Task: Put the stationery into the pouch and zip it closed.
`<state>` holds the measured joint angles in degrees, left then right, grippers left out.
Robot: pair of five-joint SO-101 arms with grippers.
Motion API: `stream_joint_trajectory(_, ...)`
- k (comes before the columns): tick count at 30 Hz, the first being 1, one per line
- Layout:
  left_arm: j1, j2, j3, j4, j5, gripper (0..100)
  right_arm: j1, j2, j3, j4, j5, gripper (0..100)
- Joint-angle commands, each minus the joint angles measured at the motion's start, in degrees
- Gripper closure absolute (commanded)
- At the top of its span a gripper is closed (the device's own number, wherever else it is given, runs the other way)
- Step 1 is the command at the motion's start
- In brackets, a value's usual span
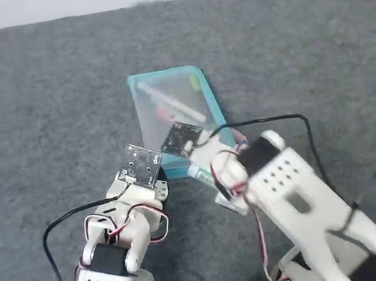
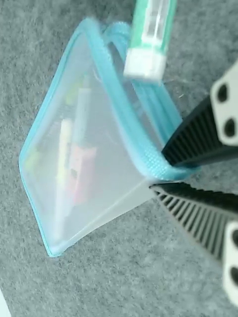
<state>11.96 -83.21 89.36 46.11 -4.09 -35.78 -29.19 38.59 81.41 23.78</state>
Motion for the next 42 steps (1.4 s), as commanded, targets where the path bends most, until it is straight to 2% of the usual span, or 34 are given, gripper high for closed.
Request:
stream_joint_trajectory(1,0.00,-0.79,-1.19,-1.67,0.70,99,-0.40,6.73,-8.26,-2.77,-4.04,99.2)
stream_joint_trajectory(16,0.09,-0.79,-1.19,-1.67,0.70,99,-1.71,36.53,-43.96,3.82,-8.97,98.6)
stream_joint_trajectory(20,0.09,-0.79,-1.10,-1.58,0.70,99,-3.30,39.25,-48.44,4.70,-11.16,86.6)
stream_joint_trajectory(24,0.09,-0.79,-1.01,-1.49,0.62,99,-3.91,38.11,-48.44,4.88,-11.25,74.7)
stream_joint_trajectory(33,-0.35,-0.79,-0.84,-1.41,-1.41,99,0.13,19.03,-45.98,7.87,-10.81,76.6)
stream_joint_trajectory(38,-0.35,-0.88,-1.19,-1.41,-1.41,99,5.85,6.29,-29.63,2.07,-7.91,76.7)
stream_joint_trajectory(42,-0.44,-0.88,-1.27,-1.41,-1.23,99,10.15,-3.03,-8.97,-10.24,-4.84,76.7)
